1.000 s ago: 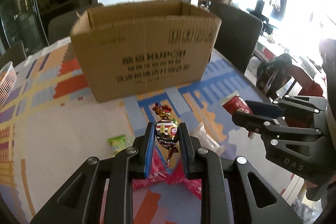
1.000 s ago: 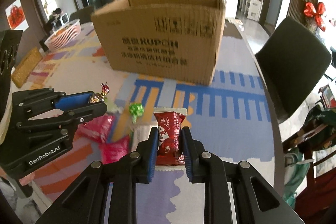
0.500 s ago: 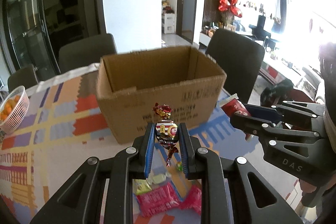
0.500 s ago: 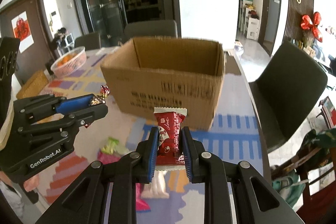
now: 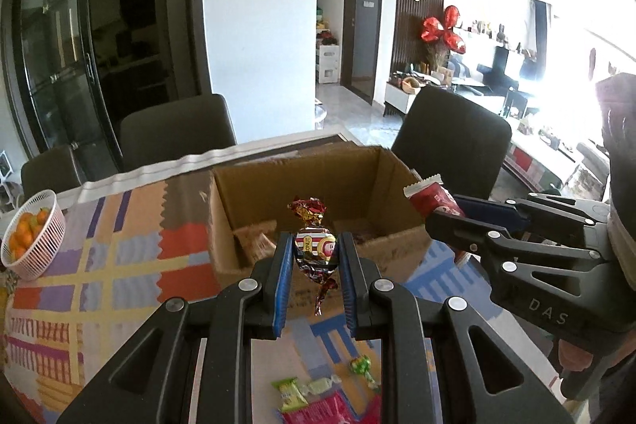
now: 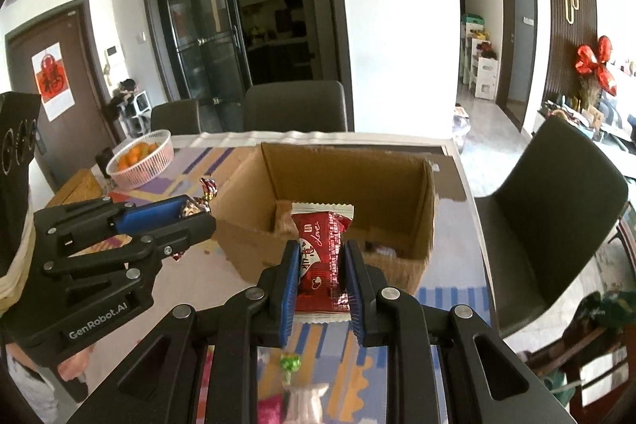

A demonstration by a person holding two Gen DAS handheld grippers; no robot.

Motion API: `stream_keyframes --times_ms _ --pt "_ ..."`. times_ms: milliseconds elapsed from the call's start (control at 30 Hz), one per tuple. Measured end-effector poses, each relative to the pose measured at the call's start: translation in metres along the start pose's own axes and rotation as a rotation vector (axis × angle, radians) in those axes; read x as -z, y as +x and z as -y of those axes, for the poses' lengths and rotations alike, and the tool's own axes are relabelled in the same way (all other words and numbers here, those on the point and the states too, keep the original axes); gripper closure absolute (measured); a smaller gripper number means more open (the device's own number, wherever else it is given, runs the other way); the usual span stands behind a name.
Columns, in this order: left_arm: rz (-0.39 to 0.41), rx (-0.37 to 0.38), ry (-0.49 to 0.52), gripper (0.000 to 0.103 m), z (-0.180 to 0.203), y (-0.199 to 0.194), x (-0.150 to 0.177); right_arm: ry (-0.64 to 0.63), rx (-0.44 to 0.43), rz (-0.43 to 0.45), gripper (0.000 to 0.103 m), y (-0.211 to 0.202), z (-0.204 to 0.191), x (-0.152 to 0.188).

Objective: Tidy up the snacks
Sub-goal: 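Carry both candies over the box and open both tools to drop them, then move both open tools back to the remaining snacks on the table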

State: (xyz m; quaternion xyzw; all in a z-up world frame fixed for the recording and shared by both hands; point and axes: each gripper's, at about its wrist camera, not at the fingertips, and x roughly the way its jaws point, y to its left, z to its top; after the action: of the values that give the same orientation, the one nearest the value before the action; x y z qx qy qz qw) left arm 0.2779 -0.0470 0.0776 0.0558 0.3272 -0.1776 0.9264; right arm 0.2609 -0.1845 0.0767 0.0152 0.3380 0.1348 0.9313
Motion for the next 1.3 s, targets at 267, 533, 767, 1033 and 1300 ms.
stream_keyframes --times_ms 267,533,767,1033,1300 --pt "-0.018 -0.011 -0.017 0.08 -0.017 0.02 -0.021 -0.006 0.005 -0.021 0.08 0.023 0.005 -0.026" --pt "-0.059 -0.026 -0.023 0.08 -0.025 0.047 -0.032 -0.005 0.005 -0.043 0.08 0.051 0.017 -0.043" --pt "-0.097 -0.032 -0.011 0.08 -0.023 0.066 -0.037 0.007 0.0 -0.059 0.08 0.068 0.026 -0.047" --pt "-0.103 -0.072 0.001 0.062 -0.021 0.068 -0.034 0.034 0.026 -0.077 0.061 0.078 0.034 -0.045" --pt "-0.075 -0.101 -0.008 0.058 -0.022 0.039 -0.021 -0.006 0.026 -0.057 0.061 0.058 0.02 -0.03"
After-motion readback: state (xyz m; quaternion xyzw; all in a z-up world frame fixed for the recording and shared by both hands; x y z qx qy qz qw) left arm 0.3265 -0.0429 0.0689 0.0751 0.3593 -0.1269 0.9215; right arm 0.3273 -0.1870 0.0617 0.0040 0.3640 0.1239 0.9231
